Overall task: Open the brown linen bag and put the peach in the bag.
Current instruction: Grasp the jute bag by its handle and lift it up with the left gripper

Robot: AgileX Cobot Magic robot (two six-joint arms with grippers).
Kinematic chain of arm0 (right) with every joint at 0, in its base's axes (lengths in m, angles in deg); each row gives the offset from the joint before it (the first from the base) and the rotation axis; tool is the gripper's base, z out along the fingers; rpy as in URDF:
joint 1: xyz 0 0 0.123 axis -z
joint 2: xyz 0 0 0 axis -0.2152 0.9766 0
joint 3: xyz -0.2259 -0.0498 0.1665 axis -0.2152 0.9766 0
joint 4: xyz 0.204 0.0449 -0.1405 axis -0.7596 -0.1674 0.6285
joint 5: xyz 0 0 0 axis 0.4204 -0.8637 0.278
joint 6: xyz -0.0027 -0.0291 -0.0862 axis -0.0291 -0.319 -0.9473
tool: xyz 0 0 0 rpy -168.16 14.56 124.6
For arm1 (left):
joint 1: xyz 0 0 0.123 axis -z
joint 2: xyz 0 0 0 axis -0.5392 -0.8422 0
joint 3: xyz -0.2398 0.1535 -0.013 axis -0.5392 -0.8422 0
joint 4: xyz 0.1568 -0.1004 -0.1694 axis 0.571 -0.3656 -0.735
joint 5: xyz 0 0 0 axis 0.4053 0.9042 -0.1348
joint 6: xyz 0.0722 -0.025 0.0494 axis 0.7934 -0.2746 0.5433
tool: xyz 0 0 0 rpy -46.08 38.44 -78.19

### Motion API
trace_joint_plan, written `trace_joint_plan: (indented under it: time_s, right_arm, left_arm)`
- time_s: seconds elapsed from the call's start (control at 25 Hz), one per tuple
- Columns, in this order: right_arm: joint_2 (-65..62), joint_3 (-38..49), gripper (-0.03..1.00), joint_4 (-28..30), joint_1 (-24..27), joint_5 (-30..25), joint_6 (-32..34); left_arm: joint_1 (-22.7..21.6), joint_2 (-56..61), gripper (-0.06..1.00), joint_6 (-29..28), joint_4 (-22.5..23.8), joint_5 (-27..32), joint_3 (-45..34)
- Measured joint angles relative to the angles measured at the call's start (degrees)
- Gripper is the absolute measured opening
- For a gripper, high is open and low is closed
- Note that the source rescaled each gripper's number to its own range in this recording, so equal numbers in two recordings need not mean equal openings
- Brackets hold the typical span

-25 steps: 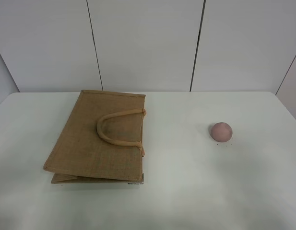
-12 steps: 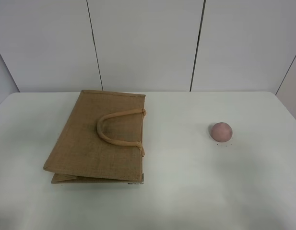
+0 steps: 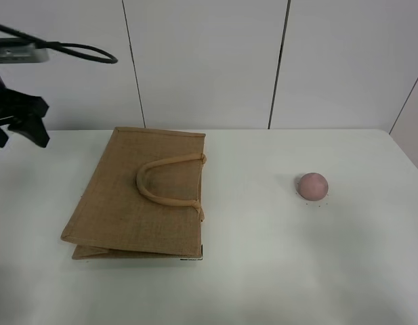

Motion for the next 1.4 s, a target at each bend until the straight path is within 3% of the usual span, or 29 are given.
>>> trace_joint_plan:
  time_s: [0.2, 0.52, 0.84, 1.12, 1.4]
  right_arm:
    - [0.00, 0.00, 1.00, 0.00, 0.00, 0.00, 0.00]
    - [0.00, 0.00, 1.00, 0.00, 0.00, 0.00, 0.00]
    - [0.00, 0.00, 1.00, 0.00, 0.00, 0.00, 0.00]
    - [0.00, 0.00, 1.00, 0.00, 0.00, 0.00, 0.00]
    - [0.00, 0.00, 1.00, 0.00, 0.00, 0.00, 0.00]
  left_arm:
    - [0.72, -17.11, 0.90, -3.07, 0.23, -0.11, 12.10]
    - [7.31, -31.00, 0.90, -9.64, 0.28, 1.73, 24.02]
    - [11.13, -34.97, 0.90, -13.88, -2.42, 0.09, 25.12]
    - [14.55, -38.28, 0.89, -14.14, -2.58, -3.01, 25.23]
    - [14.64, -41.97, 0.89, -14.27, -0.32, -3.57, 25.18]
